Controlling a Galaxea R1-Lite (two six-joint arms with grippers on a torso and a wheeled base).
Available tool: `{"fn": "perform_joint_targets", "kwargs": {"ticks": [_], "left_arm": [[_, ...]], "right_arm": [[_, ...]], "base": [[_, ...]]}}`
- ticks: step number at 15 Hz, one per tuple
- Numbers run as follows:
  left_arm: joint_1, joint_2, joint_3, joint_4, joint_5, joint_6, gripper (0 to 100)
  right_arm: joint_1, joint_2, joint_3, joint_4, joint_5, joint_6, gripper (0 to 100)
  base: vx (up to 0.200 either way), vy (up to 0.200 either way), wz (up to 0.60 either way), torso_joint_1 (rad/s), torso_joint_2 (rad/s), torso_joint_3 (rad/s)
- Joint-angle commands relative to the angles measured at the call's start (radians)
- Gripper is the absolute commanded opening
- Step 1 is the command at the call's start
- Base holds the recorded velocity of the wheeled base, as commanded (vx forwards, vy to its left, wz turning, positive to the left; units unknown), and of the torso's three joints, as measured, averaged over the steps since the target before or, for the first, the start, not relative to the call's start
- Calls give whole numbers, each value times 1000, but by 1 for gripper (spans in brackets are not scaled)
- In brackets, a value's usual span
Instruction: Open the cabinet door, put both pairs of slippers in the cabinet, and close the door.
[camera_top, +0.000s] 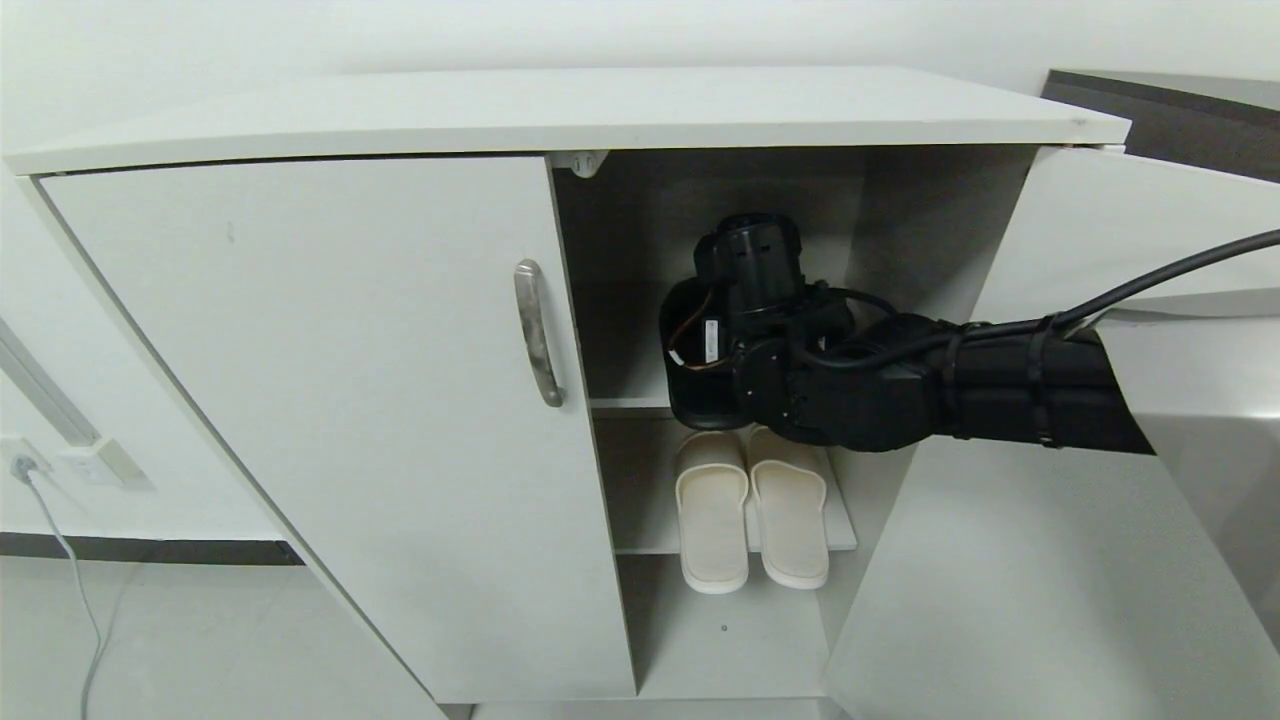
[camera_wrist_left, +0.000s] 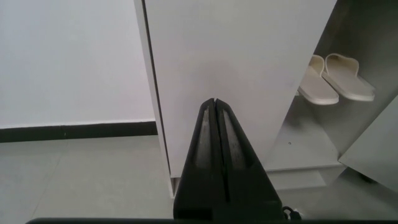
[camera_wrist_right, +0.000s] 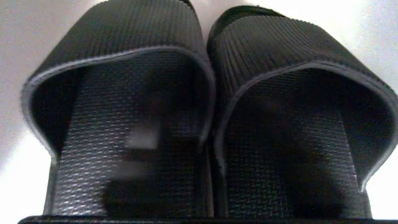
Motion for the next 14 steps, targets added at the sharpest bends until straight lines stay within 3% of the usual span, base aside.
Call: {"fn": "perform_joint_targets", "kwargs": {"ticks": [1, 14], "left_arm": [[0, 1, -1, 0, 0, 0, 0], [0, 0, 1, 0, -1, 1, 0]], "right_arm": [[2, -21, 36, 0, 1, 1, 100], [88, -203, 263, -21, -9, 29, 100]], "base": [[0, 0, 0, 0, 0, 0], [0, 0, 0, 0, 0, 0]]}}
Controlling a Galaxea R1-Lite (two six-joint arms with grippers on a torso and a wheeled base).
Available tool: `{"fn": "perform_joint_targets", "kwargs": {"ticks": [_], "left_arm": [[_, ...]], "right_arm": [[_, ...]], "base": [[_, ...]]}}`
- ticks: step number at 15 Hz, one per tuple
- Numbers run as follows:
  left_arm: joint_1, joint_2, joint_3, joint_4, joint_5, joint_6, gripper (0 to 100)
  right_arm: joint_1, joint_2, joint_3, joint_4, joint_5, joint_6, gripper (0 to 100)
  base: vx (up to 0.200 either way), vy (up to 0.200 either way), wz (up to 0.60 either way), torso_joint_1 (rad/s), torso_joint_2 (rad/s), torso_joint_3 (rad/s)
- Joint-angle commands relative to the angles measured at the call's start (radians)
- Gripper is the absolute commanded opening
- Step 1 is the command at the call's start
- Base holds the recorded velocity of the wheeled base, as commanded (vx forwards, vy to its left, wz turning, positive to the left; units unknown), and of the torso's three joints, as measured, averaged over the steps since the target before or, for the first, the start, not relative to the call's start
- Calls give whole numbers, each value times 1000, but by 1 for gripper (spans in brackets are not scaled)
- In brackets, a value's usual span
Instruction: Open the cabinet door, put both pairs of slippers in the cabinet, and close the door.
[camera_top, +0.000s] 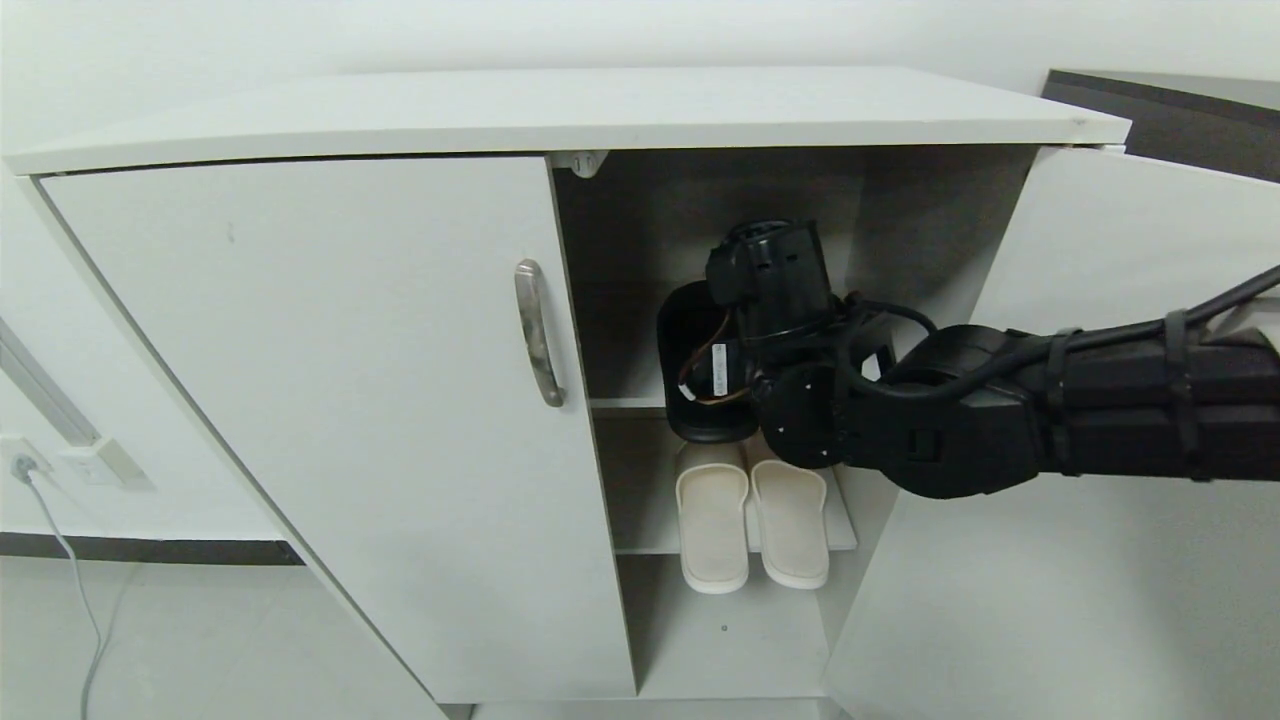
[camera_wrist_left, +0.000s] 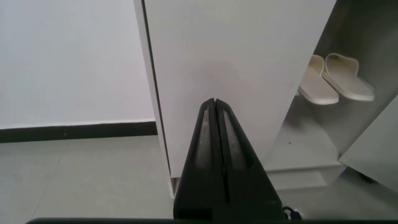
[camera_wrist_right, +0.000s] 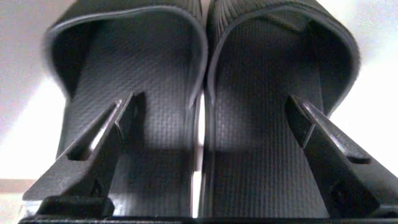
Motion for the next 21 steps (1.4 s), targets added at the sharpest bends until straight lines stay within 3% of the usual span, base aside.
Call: {"fn": "perform_joint_targets", "kwargs": {"ticks": [1, 6, 8, 9, 10, 13, 14, 21], "left_arm": [[0, 0, 0, 0, -1, -1, 0], [0, 0, 0, 0, -1, -1, 0], [0, 0, 0, 0, -1, -1, 0], [0, 0, 0, 0, -1, -1, 0], [0, 0, 1, 0, -1, -1, 0], [0, 1, 0, 0, -1, -1, 0], [0, 0, 0, 0, -1, -1, 0], [0, 1, 0, 0, -2, 4, 0]], "right_arm": [[21, -65, 52, -14, -1, 1, 100], [60, -191, 227, -77, 53, 3, 100], [93, -306, 389, -154, 185, 0, 100], [95, -317, 406, -165, 197, -2, 100], [113, -387, 528, -246, 278, -19, 100], [118, -432, 670, -392, 324, -69, 100], [120, -433, 698, -438, 326, -89, 0], [136, -390, 750, -482, 341, -120, 0]], "base": [[0, 0, 0, 0, 0, 0], [0, 0, 0, 0, 0, 0], [0, 0, 0, 0, 0, 0], [0, 0, 0, 0, 0, 0], [0, 0, 0, 0, 0, 0], [0, 0, 0, 0, 0, 0], [0, 0, 0, 0, 0, 0], [0, 0, 0, 0, 0, 0]]}}
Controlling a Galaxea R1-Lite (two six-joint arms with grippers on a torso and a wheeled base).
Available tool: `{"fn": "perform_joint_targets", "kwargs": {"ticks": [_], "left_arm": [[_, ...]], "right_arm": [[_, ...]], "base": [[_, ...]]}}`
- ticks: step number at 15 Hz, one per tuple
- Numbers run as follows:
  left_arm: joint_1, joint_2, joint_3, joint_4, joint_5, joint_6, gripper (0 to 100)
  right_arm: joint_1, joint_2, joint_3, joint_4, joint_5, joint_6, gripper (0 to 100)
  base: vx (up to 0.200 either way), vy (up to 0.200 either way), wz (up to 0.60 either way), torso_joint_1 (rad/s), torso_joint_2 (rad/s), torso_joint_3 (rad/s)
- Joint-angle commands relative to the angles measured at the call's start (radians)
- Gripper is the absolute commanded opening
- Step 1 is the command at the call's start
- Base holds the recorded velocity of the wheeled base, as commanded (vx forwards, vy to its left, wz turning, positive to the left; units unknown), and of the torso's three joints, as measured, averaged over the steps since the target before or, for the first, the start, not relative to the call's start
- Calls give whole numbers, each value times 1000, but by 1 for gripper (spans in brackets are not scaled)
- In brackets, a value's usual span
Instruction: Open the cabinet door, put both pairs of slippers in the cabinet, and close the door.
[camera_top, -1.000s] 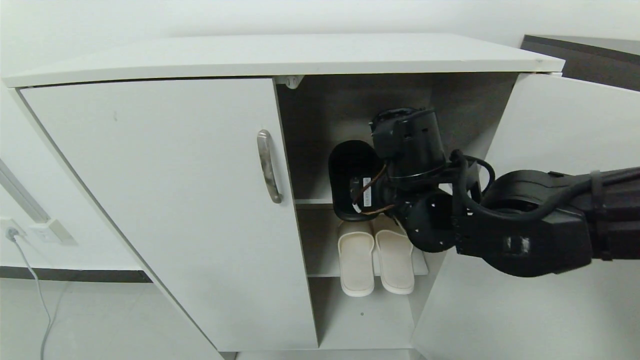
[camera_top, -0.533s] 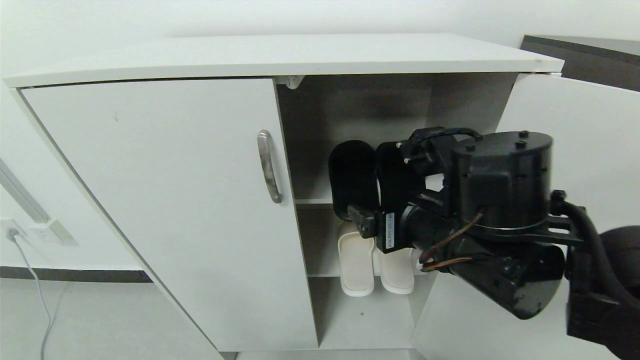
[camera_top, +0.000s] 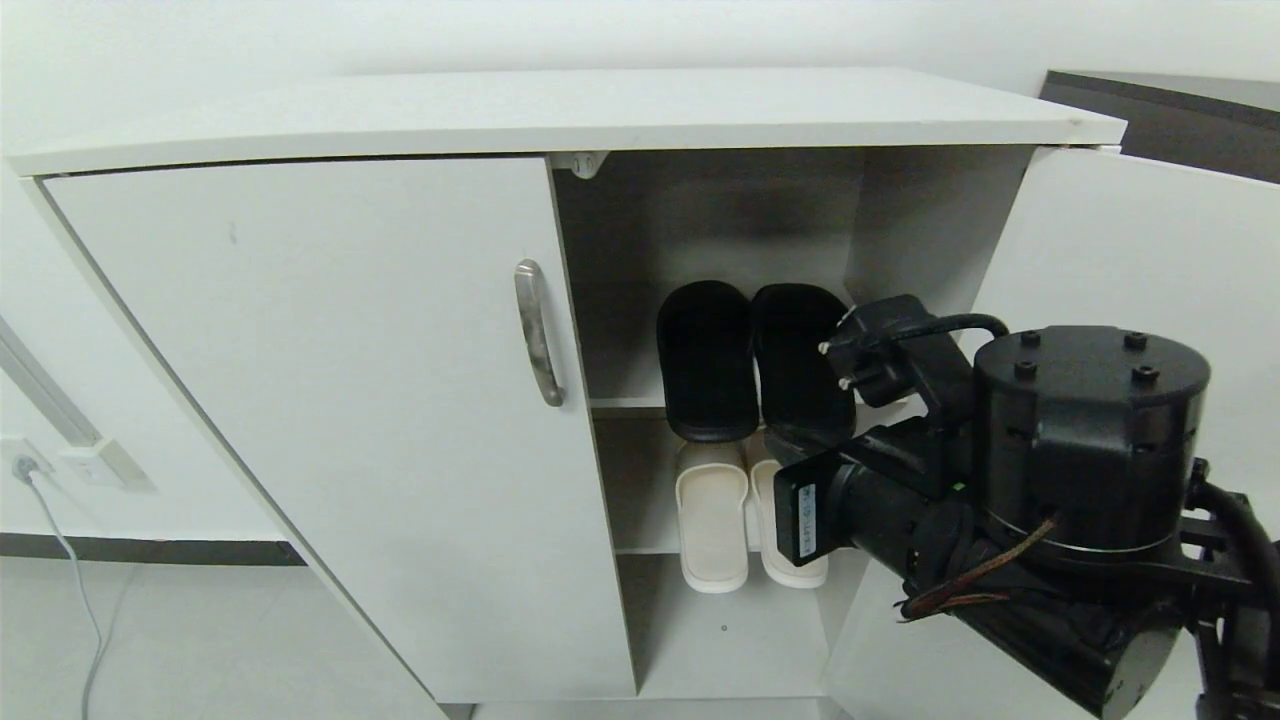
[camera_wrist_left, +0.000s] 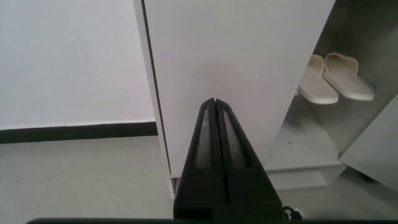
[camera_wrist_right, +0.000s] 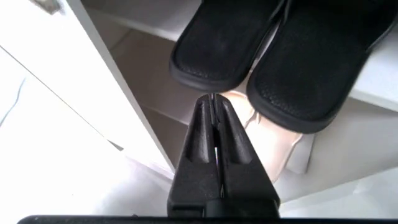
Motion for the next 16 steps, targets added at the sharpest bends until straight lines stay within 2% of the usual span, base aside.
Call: {"fn": "perform_joint_targets", "kwargs": {"ticks": [1, 7, 11, 16], "left_arm": [[0, 1, 0, 0, 1, -2, 0], [0, 1, 0, 0, 1, -2, 0], [0, 0, 0, 0, -1, -2, 0], [0, 1, 0, 0, -1, -2, 0]], "right_arm": [[4, 29, 7, 0, 0, 1, 0], [4, 40, 56, -76, 0, -29, 0], [4, 40, 63, -76, 0, -29, 0], [4, 41, 64, -77, 0, -40, 0]], "base": [[0, 0, 0, 0, 0, 0], [0, 0, 0, 0, 0, 0], [0, 0, 0, 0, 0, 0], [-200, 0, 0, 7, 3, 3]]}}
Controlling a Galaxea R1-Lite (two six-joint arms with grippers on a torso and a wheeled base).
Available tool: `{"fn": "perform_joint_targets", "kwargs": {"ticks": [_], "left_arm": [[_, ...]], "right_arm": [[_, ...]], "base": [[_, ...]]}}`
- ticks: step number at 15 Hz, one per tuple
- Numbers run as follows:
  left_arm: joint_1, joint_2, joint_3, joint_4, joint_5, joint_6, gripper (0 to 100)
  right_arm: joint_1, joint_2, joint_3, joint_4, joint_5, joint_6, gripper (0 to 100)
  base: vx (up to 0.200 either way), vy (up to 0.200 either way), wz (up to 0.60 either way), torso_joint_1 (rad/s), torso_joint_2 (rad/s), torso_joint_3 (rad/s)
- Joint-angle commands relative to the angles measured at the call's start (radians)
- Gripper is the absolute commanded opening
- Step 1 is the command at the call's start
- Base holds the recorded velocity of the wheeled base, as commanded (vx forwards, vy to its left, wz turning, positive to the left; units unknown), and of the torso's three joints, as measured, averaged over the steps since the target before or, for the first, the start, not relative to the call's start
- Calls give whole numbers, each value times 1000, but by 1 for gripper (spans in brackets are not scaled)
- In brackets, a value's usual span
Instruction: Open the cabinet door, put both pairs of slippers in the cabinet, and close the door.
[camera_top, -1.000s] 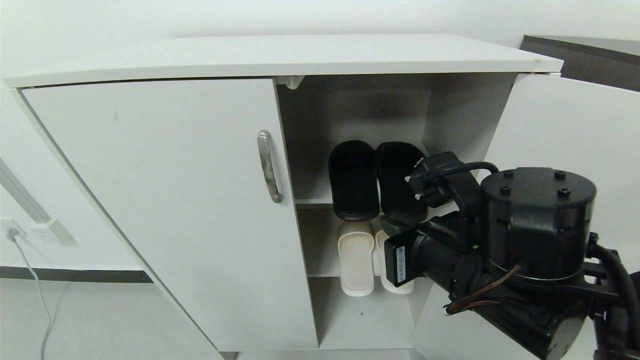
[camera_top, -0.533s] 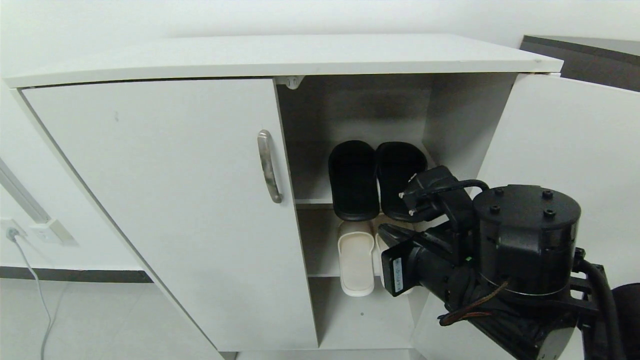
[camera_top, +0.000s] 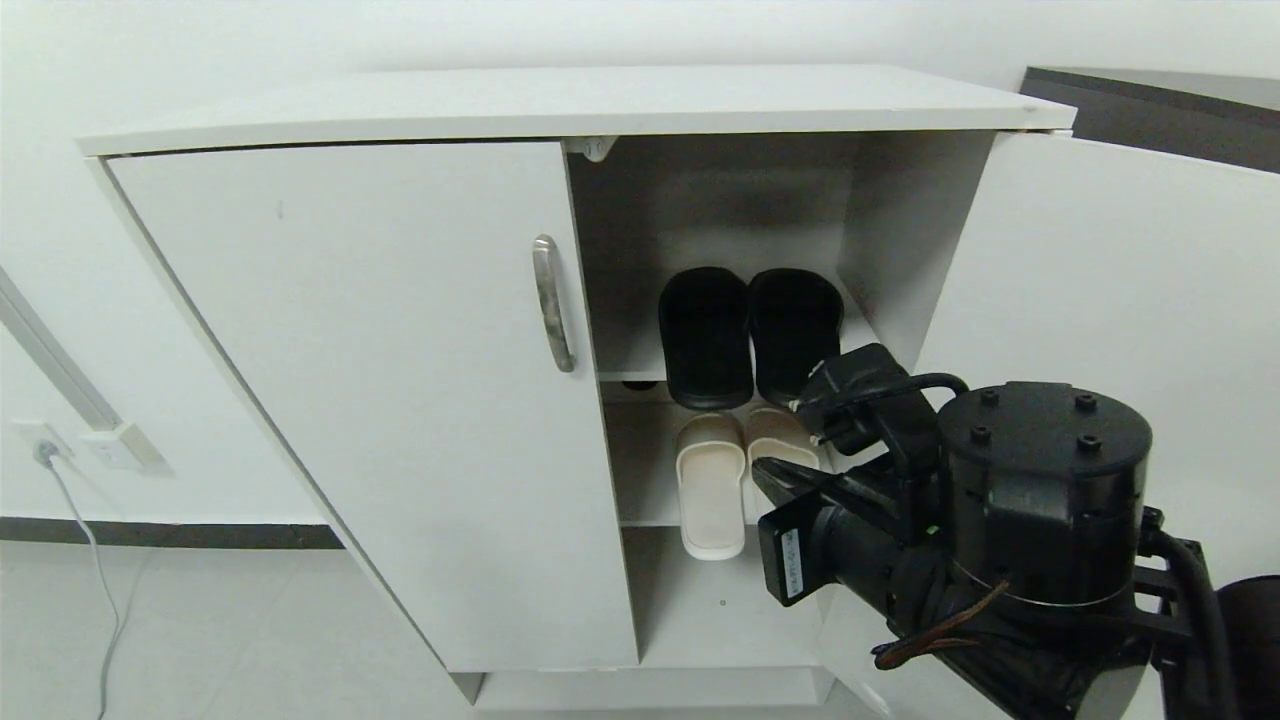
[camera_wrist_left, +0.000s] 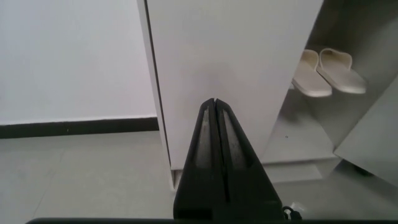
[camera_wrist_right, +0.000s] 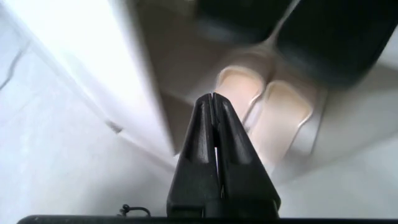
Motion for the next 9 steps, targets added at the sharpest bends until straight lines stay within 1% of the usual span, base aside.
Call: {"fn": "perform_joint_targets", "kwargs": {"ticks": [1, 4, 9], "left_arm": [[0, 1, 0, 0, 0, 0, 0], [0, 1, 0, 0, 0, 0, 0], [0, 1, 0, 0, 0, 0, 0]], "right_arm": [[-1, 4, 5, -1, 1, -2, 0], [-3, 3, 7, -1, 29, 1, 0], [-4, 3, 9, -1, 31, 2, 0]], "base": [[-200, 0, 0, 2, 7, 2], [-200, 0, 0, 4, 1, 4], [-200, 0, 0, 3, 2, 1]]}}
